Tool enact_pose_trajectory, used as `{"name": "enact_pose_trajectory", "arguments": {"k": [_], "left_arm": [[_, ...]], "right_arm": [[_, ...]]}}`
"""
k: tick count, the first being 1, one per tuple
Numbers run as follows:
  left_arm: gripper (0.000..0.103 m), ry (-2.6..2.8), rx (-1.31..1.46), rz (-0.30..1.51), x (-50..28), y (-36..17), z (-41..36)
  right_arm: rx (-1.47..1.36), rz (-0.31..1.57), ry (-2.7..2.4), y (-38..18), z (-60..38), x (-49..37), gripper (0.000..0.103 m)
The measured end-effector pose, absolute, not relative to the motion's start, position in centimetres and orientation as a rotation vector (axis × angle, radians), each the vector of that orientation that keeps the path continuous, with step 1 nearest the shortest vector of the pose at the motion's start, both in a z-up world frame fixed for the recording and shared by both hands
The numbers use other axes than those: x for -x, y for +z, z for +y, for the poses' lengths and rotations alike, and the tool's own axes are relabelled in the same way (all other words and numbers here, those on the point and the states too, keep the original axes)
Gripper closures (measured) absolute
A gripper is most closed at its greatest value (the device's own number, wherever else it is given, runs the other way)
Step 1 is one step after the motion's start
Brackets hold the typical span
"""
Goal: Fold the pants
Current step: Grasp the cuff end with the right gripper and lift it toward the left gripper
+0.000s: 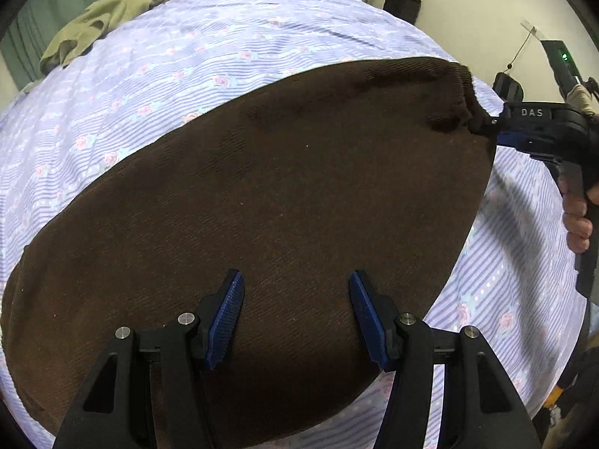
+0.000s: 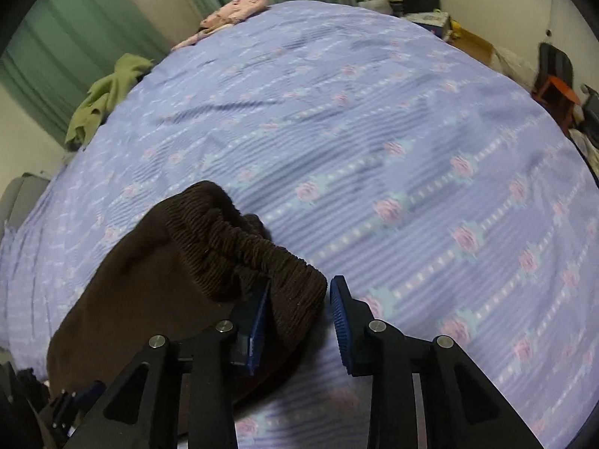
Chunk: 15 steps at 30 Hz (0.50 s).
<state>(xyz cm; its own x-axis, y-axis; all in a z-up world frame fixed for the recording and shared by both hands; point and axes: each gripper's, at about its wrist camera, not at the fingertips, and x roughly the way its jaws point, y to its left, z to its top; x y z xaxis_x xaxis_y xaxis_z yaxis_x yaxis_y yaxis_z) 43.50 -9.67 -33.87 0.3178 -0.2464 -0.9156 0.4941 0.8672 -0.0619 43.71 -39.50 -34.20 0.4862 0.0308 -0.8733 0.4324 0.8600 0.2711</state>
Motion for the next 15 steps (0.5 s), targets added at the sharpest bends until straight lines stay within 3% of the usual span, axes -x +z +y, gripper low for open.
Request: {"name": "enact_pose_trajectory", "arguments": {"k": [4,6,8,11,15], "left_arm": [[0.044,-0.49,-0.252,1.16,-43.4,-33.9,-9.4],[0.044,-0.487,-0.263,1.165,-43.3,-33.4,-9.3],[0.044,-0.482,-0.263,1.151,-43.0,-32.6,-9.1],[0.039,-0.482,-0.236,1.106,-42.4,-30.8,-8.5],[0.038,-0.469,-0.241,1.055,-42.2,-29.6,-8.0]], "right_arm": [[-0.471,1.036,-0.274,-33.8,-39.1,-43.1,0.067],[-0.472,1.035,-0.287,-33.1,-39.0,-43.0,0.053],[-0.488,0.993,-0.287,-31.9,-39.2,-41.8,0.048],[-0.5,0.879,-0.32,-29.7,-38.9,-39.8,0.025],[-0.592,0.874,-0.247,-31.1,-39.0,-39.5,0.025]]}}
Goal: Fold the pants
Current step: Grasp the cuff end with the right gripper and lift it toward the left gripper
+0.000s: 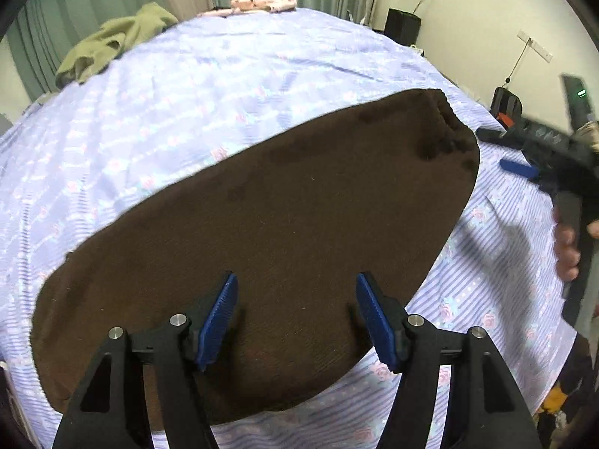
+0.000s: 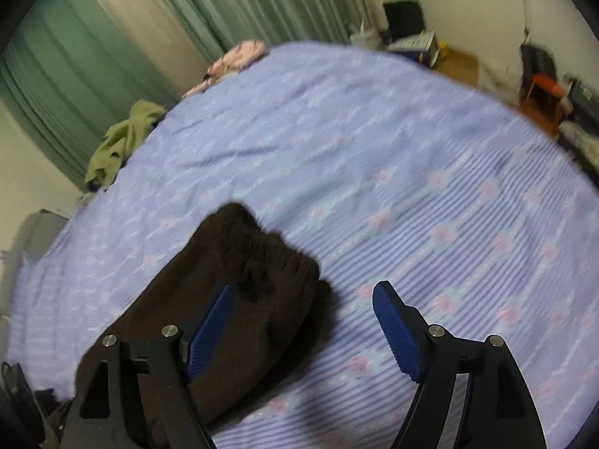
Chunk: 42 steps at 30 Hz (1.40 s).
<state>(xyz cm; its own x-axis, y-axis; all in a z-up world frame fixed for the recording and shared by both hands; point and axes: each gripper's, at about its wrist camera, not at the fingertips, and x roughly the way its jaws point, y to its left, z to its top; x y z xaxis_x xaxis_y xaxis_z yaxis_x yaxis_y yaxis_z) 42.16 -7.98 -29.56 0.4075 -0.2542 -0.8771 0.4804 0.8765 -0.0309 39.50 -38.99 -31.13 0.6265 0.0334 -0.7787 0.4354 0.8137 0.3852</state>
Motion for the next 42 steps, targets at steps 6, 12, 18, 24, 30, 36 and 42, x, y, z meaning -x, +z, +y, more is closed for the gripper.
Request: {"name": "enact_pose_trajectory", "arguments": {"k": [6,12,18,24,30,36,42], "left_arm": [[0.038,-0.458,-0.279,1.061,-43.0,-30.5,-8.1],[0.038,-0.44,-0.287,1.077,-43.3,-31.4,-8.1],[0.038,-0.444,-0.257,1.064,-43.7,-30.9,-7.6],[0.049,-0.5,-0.185,1.091,-44.3,-31.3,-7.5],[0.058,-0.487,-0.124,1.222,-46.2,-34.7,-7.9],[0.057,-0.45,-0.112,1.166,-45.2,-28.6,-5.5],[0.049,-0.339,0.001,1.044,-40.8,-20.5,3.6]], "right_arm": [[-0.811,0.954,-0.159,-36.9,-39.6,-41.7,0.025],[-0.913,0.973,-0.094,-40.0,-39.4,-43.6,0.025],[-0.932,0.956,-0.091,-37.8,-38.9,-43.6,0.071],[-0.779,0.835,-0.11,-29.4,-36.2,-40.0,0.072],[-0.643,0.847,-0.104,-25.8,-33.0,-38.4,0.072],[-0.547,0.839,-0.121,-22.5,-29.8,-37.8,0.072],[-0.466,0.826,-0.092,-18.5,-24.4,-38.4,0.072]]}}
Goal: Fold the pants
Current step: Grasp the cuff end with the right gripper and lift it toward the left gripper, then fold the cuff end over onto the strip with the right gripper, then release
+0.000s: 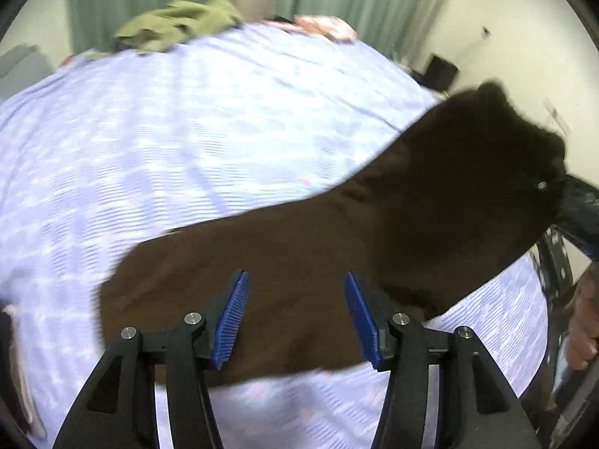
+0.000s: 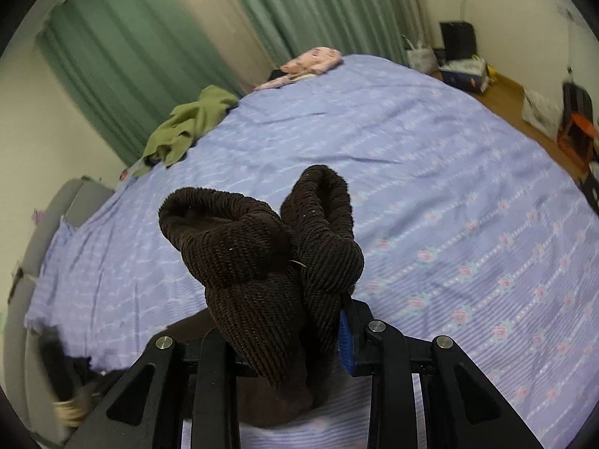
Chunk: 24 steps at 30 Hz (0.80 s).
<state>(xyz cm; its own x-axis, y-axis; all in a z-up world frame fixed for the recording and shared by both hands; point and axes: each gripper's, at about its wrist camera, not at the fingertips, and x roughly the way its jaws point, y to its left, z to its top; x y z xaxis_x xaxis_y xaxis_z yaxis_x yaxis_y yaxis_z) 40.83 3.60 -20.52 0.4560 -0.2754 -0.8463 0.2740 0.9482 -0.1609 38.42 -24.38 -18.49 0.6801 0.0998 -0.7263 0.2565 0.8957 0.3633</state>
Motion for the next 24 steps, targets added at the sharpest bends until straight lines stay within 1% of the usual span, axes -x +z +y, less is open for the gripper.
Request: {"name": "enact_pose_trajectory", "arguments": {"k": [3,6,12,19,24], "left_arm": [[0.049,-0.258,0.039,1.02,-38.3,-18.7,8.7],[0.049,-0.191,0.082,1.025,-36.5,-18.4,12.6],[0.049,-0.115,0.129,1.008,-33.5,-18.3,17.4],[0.049,-0.071,0.133,0.998,-31.7,-19.5,21.7],[0.049,-0.038,0.109,1.018,-31.0,-21.1,23.5]], "right_arm": [[-0.398,0.829,-0.057,-17.0,-20.3,-38.9,0.072],[-0.331,0.828,-0.018,-15.9,-15.7,-39.4,0.072],[-0.215,0.855,0.051,-15.4,-6.7,-40.6,0.072],[-0.096,0.889,0.115,-18.6,2.3,-41.9,0.072],[0.071,0.956,0.131,-23.7,8.2,-41.6,0.072]]}}
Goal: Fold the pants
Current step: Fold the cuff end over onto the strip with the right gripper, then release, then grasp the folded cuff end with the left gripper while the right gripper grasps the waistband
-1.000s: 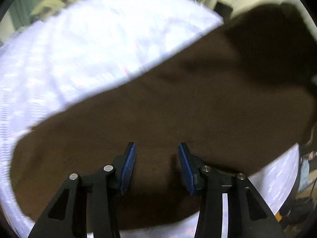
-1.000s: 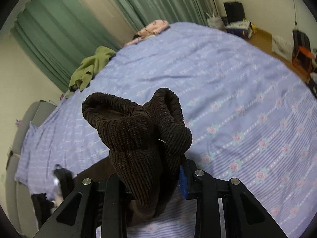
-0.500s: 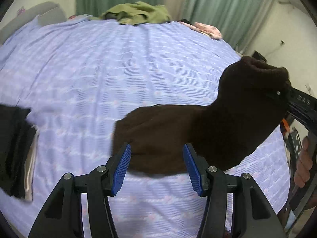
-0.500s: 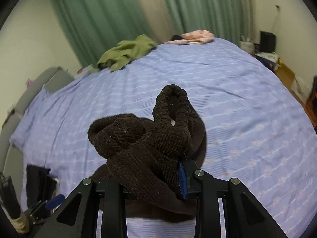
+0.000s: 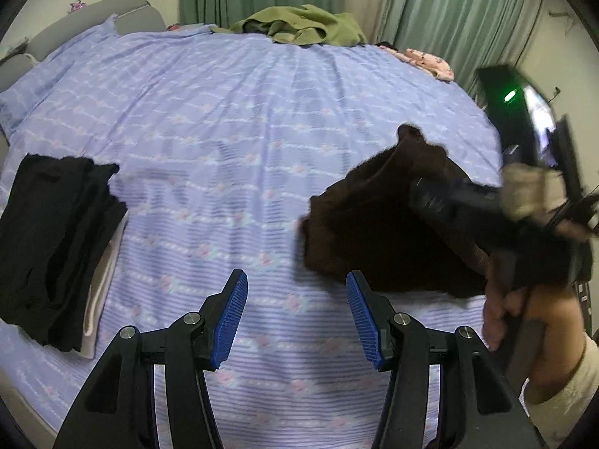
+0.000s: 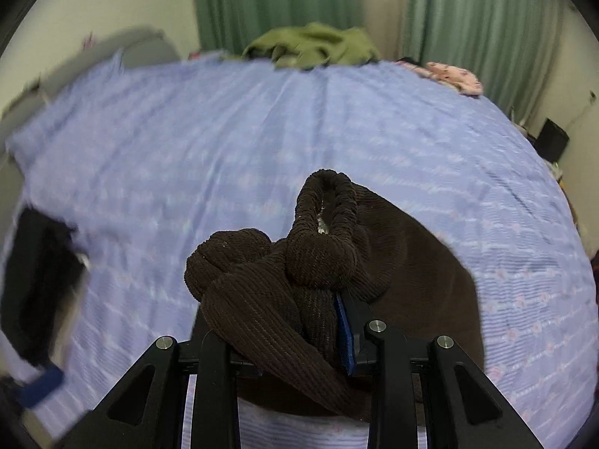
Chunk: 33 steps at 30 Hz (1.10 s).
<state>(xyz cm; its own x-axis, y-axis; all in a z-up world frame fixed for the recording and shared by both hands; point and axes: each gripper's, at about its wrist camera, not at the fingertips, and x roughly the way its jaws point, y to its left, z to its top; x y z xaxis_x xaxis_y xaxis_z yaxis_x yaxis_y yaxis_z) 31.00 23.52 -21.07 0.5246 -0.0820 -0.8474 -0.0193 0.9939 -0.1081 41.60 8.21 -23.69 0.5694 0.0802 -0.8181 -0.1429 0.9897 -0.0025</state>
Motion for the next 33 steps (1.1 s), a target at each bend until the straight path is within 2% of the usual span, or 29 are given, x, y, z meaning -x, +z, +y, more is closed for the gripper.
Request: {"name": "enact_pose_trajectory", "arguments": {"k": [3,8,11,13,14,19,26,33], "left_arm": [[0.049,-0.022,0.095,1.039,-30.6,-22.0,24.3],[0.039,0.015,0.088,1.064,-30.1,-23.0,25.3],[0.036,0.033,0.075,1.068,-30.1,-23.0,25.7],[0.032,0.051,0.06,1.069,-30.3,-22.9,25.8],[0.032,0.057,0.054,1.067,-30.3,-22.8,25.9],[0.031,0.045,0.026,1.045,-30.5,-21.2,25.4],[0.025,-0.073,0.006,0.979,-30.8,-18.1,20.6],[0.02,-0.203,0.061,0.983,-34.1,-18.1,15.3]], "right_arm": [[0.146,1.003,0.147,-25.9,10.3,-40.7,0.069],[0.256,1.039,0.176,-27.5,11.6,-38.2,0.063],[0.316,1.052,0.221,-27.7,11.6,-36.8,0.058],[0.34,1.061,0.295,-27.7,11.6,-35.8,0.038],[0.324,1.068,0.346,-27.6,11.7,-35.4,0.02],[0.287,1.013,0.418,-24.7,10.3,-32.0,0.019],[0.089,0.95,0.373,-18.7,2.5,-28.8,0.019],[-0.052,0.954,0.215,-18.2,-5.8,-30.4,0.019]]}}
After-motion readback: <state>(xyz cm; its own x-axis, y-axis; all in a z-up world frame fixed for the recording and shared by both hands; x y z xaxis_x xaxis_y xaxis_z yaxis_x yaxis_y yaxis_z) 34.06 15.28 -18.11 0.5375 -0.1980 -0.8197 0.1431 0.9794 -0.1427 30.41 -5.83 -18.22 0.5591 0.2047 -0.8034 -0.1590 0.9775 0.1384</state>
